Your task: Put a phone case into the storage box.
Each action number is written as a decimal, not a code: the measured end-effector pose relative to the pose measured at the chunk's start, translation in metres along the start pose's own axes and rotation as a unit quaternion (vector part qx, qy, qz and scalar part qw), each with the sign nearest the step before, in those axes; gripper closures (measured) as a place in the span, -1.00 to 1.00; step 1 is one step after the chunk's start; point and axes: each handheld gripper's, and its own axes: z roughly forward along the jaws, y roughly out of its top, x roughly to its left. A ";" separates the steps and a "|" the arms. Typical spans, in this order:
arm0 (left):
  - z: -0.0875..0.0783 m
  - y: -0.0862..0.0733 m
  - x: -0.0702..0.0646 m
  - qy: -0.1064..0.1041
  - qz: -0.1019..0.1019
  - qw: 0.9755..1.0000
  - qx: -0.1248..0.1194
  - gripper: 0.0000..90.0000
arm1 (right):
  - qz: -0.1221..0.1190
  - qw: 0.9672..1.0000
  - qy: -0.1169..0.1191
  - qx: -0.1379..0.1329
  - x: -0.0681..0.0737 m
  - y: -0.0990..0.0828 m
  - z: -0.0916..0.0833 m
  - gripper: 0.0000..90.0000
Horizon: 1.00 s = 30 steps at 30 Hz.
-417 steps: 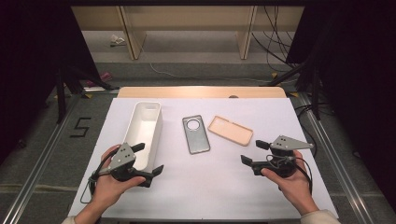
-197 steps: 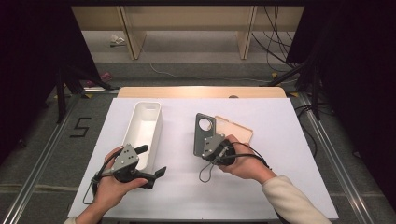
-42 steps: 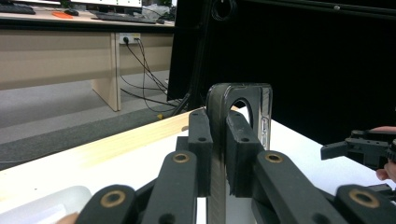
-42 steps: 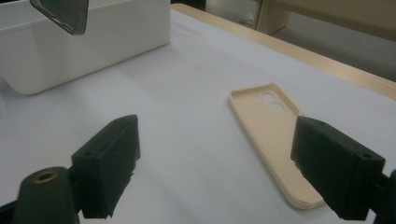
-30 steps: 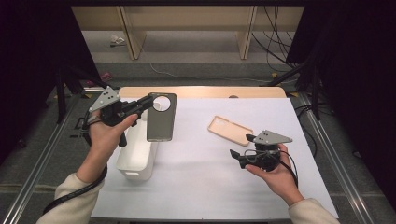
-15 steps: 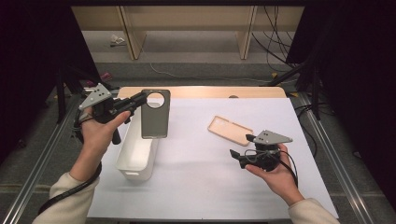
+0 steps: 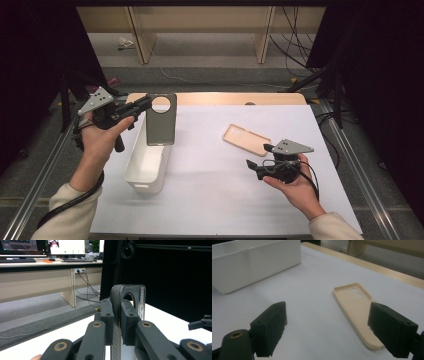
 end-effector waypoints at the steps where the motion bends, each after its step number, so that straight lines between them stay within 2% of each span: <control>1: 0.000 0.000 0.001 -0.001 -0.001 1.000 0.000 0.82 | 0.001 1.000 0.000 0.000 0.000 0.000 0.000 -0.63; 13: 0.003 0.001 0.016 0.002 0.001 1.000 -0.001 0.82 | 0.012 1.000 -0.003 -0.002 -0.001 -0.003 -0.003 -0.63; 30: 0.010 -0.001 0.037 0.007 0.008 1.000 0.002 0.82 | 0.013 1.000 -0.003 -0.001 -0.001 -0.003 -0.003 -0.63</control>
